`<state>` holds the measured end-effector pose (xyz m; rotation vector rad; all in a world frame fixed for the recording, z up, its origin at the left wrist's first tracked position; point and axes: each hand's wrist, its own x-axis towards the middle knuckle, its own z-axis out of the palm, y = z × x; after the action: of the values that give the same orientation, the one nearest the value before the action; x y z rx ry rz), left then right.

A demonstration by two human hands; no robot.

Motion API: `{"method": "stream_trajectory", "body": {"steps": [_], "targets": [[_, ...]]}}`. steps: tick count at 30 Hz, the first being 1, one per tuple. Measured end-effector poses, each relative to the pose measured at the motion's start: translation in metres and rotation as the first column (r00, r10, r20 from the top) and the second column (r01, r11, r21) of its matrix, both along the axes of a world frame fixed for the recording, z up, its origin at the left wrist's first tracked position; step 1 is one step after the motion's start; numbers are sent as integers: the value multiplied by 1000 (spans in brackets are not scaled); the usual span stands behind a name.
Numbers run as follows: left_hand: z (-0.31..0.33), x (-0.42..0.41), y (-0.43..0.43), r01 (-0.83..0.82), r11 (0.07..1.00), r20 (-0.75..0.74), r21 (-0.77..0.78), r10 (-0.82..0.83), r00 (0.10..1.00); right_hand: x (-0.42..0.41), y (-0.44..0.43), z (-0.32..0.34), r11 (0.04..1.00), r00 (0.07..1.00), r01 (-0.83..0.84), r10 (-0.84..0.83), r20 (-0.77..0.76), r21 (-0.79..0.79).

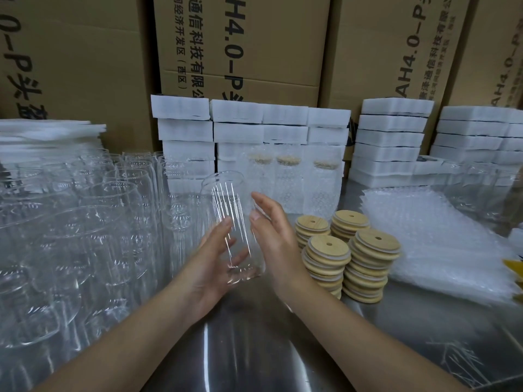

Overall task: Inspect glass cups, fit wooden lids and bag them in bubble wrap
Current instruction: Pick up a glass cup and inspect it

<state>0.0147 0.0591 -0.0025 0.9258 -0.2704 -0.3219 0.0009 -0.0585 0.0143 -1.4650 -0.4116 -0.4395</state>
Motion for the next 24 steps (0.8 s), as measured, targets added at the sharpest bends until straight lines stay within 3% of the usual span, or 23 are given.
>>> {"method": "stream_trajectory", "body": {"steps": [3,9,14,20,24], "targets": [[3,-1,-2,-134,991,22,-23,134,991,1,2,-2,997,1000,-1,1,-8,-74],[-3,5,1,-255,962,112,102,243,963,0,6,-3,997,1000,2,-3,-6,-81],[0,2,1,-183,975,113,129,169,979,1,5,-1,999,999,2,-3,-36,-36],[6,-2,-2,-30,987,79,158,18,997,5,-2,2,987,986,-115,128,-110,115],[8,-7,-5,-48,985,71,164,36,997,6,-1,2,983,982,-118,137,-130,140]]}}
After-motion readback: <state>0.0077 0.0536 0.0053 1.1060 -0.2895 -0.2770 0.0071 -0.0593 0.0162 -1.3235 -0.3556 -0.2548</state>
